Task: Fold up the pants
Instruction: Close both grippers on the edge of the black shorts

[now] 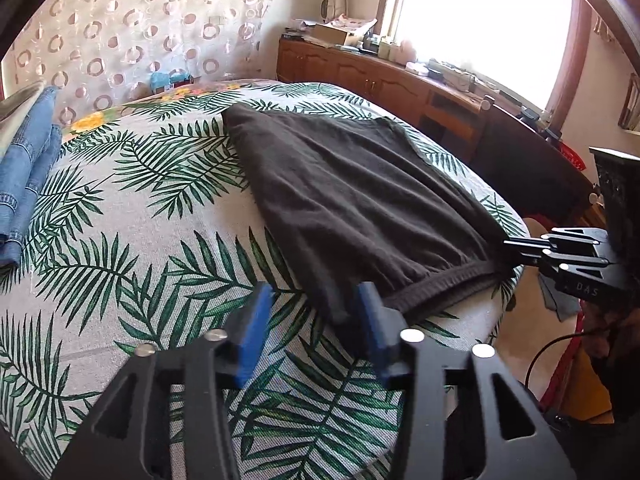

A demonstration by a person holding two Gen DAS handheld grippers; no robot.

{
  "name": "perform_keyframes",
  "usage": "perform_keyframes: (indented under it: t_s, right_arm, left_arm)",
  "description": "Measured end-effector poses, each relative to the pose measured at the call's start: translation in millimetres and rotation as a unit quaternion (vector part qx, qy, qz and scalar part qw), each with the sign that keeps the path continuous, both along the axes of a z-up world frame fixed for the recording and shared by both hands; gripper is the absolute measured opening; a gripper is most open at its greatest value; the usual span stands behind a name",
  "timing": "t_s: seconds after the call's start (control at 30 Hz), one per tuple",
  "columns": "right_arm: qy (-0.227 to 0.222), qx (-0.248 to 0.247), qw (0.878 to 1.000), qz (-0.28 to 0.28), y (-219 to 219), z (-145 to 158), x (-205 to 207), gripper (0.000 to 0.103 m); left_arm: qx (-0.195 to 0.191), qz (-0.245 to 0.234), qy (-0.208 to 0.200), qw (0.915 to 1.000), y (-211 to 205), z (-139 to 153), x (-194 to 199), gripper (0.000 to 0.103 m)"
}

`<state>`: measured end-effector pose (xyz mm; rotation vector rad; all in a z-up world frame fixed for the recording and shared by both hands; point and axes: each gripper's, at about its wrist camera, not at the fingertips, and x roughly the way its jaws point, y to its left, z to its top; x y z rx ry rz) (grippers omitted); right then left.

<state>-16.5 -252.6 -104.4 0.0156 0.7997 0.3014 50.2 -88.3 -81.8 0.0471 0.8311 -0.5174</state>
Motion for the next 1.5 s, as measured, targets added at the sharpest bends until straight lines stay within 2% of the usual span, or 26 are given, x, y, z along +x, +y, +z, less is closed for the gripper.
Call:
perform_keyframes:
  t_s: [0.13,0.23,0.27,0.4,0.53,0.67,0.83,0.97,1.07,1.23,1.47,1.5]
  right_arm:
    - [-0.009,-0.022,1.0,-0.002,7,-2,-1,0.009]
    - [-0.012,-0.043,0.999,-0.017,10,-3,1,0.024]
    - [-0.013,-0.049,0.998,-0.023,10,-4,3,0.025]
    - [-0.008,-0.04,0.999,-0.027,12,-7,7,0.025]
    - [-0.008,-0.033,0.999,-0.042,9,-9,9,0.036]
    - [-0.012,-0.037,0.998,-0.049,14,-9,5,0.038]
    - [-0.016,-0.036,0.998,-0.05,16,-9,5,0.038]
    - [-0.019,-0.034,0.999,-0.037,17,-10,4,0.022]
    - [-0.02,-0.028,0.999,-0.024,16,-10,3,0.014]
    - [-0.023,-0.024,0.999,-0.021,12,-11,2,0.013]
    - [-0.021,-0.014,0.999,-0.022,11,-12,1,0.014]
    - [-0.021,-0.015,0.999,-0.021,11,-12,1,0.014]
  left_arm:
    - [-0.004,-0.002,0.004,1.0,-3,-3,-1,0.053]
    - [0.0,-0.007,0.009,0.9999,-6,-6,-1,0.053]
    - [0.002,-0.008,0.005,1.0,-7,-6,-1,0.053]
    - [0.004,-0.009,0.003,0.9999,-7,-6,-1,0.053]
    - [0.004,-0.008,0.0,1.0,-7,-6,-2,0.053]
    - [0.004,-0.007,-0.003,1.0,-7,-7,-4,0.053]
    - [0.002,-0.006,-0.004,1.0,-6,-7,-4,0.053]
    - [0.003,-0.005,-0.004,1.0,-7,-6,-5,0.053]
    - [-0.004,-0.009,0.0,0.9999,-8,-6,-6,0.053]
    - [-0.005,-0.022,-0.002,0.9997,-15,-5,-10,0.043]
    - [-0.009,-0.025,0.002,0.9996,-18,-8,-11,0.042]
    - [-0.009,-0.025,0.002,0.9996,-18,-8,-11,0.039]
